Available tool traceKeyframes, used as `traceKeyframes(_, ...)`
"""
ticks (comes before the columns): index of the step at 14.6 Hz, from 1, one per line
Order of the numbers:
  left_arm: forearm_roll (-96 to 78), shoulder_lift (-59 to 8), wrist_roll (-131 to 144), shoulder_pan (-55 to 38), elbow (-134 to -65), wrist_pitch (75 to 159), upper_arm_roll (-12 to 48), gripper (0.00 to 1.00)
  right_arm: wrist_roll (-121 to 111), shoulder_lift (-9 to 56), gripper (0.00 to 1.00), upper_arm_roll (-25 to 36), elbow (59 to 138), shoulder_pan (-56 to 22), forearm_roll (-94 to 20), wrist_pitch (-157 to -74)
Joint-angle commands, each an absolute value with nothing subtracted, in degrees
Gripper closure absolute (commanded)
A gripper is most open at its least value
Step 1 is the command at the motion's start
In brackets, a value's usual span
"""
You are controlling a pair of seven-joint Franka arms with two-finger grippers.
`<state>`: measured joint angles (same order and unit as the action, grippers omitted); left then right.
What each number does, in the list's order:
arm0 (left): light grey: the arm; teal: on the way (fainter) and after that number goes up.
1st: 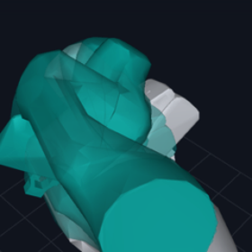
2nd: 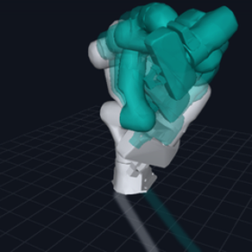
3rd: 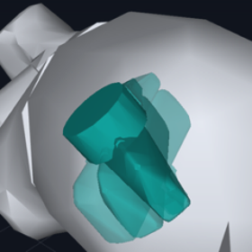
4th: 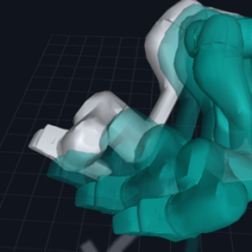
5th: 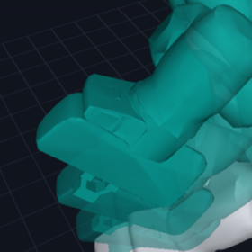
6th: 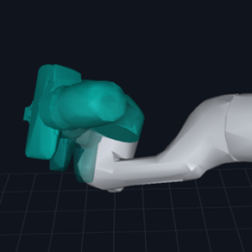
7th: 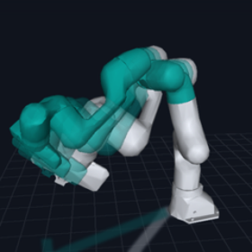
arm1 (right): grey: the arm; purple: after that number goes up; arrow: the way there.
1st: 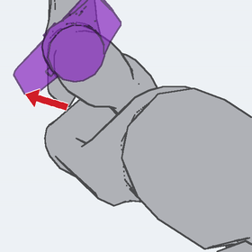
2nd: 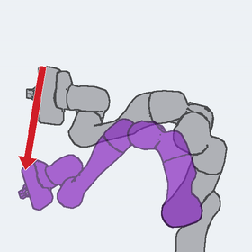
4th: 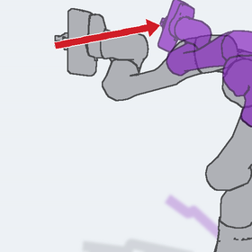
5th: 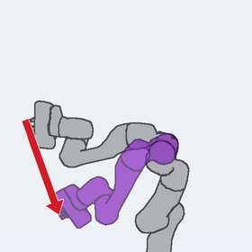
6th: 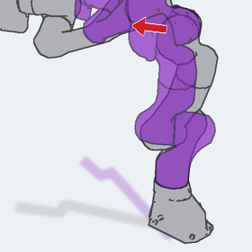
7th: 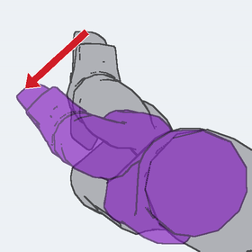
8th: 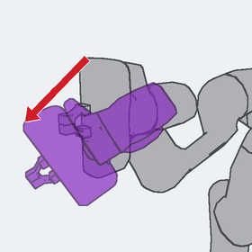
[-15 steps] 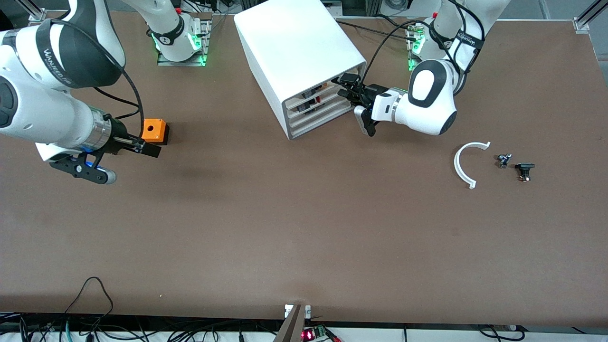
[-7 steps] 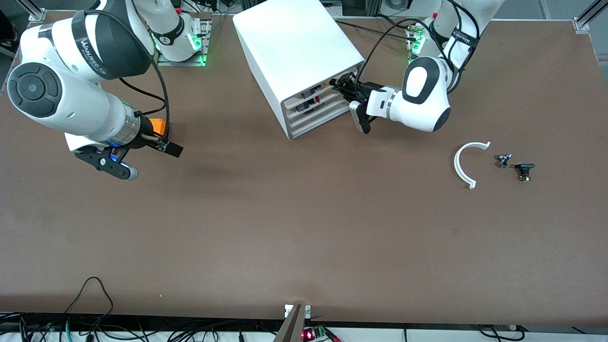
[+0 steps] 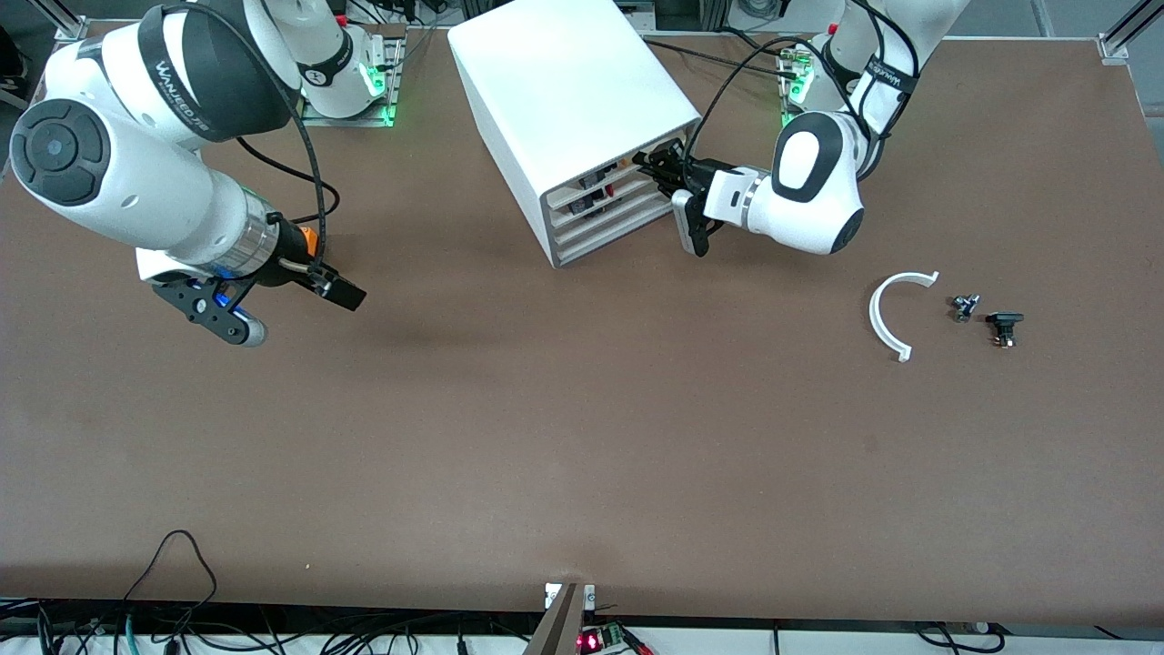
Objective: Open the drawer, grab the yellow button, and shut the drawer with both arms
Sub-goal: 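Pull the drawer open with the left gripper while the right gripper approaches, then grasp the orange-capped button with the right gripper while the left gripper withdraws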
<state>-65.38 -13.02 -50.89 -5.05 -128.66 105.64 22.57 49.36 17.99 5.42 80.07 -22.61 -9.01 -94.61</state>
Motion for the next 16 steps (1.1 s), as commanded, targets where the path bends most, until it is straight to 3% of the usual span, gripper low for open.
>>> traceKeyframes(1,-59.98,-13.18,-51.51,-1.33,-126.84,105.65,22.68,1.0,54.56,20.73,0.0,5.62,77.78,-26.0,-10.11,-98.68)
traceKeyframes(7,-43.71,-21.26,-50.98,5.52,-112.61,100.9,22.59,1.0,68.18,28.55,0.0,5.62,68.57,-33.47,-10.02,-100.02)
traceKeyframes(12,-39.47,-25.05,-50.89,8.35,-105.66,97.92,22.5,1.0,77.94,33.48,0.0,5.71,61.79,-38.75,-9.84,-101.59)
traceKeyframes(13,-39.46,-25.14,-50.98,8.7,-105.47,97.04,22.5,0.6,79.53,33.57,0.0,5.71,61.79,-39.8,-9.84,-102.65)
traceKeyframes(14,-39.46,-25.14,-51.15,8.96,-105.21,96.86,22.5,0.06,81.11,33.84,0.0,5.71,61.79,-40.86,-9.84,-103.61)
traceKeyframes(16,-39.29,-24.87,-50.8,9.66,-103.9,95.29,22.5,0.0,84.1,34.19,0.0,5.71,61.79,-42.88,-9.84,-105.81)
